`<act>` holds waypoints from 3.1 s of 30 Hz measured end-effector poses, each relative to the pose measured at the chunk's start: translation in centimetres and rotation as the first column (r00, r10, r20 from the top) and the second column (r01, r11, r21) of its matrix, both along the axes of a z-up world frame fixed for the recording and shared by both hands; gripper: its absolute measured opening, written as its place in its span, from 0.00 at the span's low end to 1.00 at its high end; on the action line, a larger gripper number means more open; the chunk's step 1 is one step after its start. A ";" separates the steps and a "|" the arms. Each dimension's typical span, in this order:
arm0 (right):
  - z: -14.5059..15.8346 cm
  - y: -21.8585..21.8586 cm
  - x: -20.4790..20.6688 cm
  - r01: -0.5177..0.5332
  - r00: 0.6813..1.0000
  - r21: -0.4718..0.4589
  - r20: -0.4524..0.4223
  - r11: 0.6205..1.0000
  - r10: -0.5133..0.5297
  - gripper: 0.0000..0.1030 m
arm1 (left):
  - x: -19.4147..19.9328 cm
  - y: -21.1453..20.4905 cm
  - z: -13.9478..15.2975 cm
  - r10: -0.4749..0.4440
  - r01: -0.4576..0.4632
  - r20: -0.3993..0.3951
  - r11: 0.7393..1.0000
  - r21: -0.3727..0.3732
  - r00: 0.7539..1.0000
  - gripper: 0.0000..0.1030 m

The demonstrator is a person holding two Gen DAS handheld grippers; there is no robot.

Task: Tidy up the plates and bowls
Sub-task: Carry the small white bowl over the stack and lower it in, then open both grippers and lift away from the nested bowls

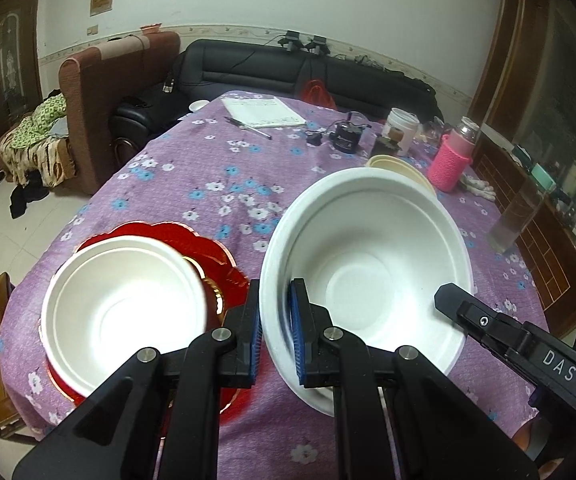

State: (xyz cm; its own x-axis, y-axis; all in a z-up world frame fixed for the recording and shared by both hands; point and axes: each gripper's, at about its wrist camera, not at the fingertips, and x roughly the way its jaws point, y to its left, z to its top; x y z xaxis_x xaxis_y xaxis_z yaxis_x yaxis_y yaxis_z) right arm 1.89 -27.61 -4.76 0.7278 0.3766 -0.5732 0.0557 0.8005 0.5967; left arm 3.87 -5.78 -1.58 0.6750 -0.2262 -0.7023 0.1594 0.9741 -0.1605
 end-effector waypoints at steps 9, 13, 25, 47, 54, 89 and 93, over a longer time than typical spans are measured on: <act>0.0 3.3 0.5 -0.049 0.999 -0.002 -0.007 0.999 0.049 0.08 | 0.0 3.4 -0.6 0.050 -0.050 -0.008 0.999 0.008 0.999 0.11; -0.2 5.2 1.1 -0.079 0.997 0.001 -0.011 0.997 0.079 0.08 | 0.1 5.0 -0.9 0.079 -0.079 -0.015 0.997 0.021 0.997 0.12; -1.5 10.9 3.1 -0.162 0.986 0.005 -0.045 0.987 0.162 0.08 | 0.9 9.6 -2.6 0.154 -0.152 -0.055 0.987 0.041 0.987 0.13; -4.4 15.2 4.4 -0.207 0.977 -0.066 -0.071 0.976 0.202 0.08 | 2.2 11.4 -5.3 0.223 -0.207 -0.103 0.968 0.140 0.969 0.14; -4.6 15.7 4.1 -0.210 0.977 -0.095 -0.061 0.973 0.205 0.08 | 2.3 11.8 -5.3 0.222 -0.206 -0.114 0.969 0.137 0.968 0.16; -2.5 16.9 3.1 -0.199 0.975 -0.228 0.051 0.953 0.215 0.45 | 1.8 16.8 -2.7 0.362 -0.355 -0.027 0.924 0.144 0.932 0.47; -2.0 15.5 3.0 -0.149 0.983 -0.228 0.071 0.962 0.170 0.45 | 2.3 19.0 -2.7 0.424 -0.417 -0.035 0.899 0.133 0.905 0.47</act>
State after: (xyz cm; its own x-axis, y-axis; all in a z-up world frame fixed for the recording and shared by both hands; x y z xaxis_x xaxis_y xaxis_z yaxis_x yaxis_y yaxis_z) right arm 4.92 -12.14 -6.74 0.7203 0.3634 -0.5909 -0.1286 0.9070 0.4009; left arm 6.17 13.19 -4.25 0.6429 0.1572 -0.7496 -0.2758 0.9606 -0.0351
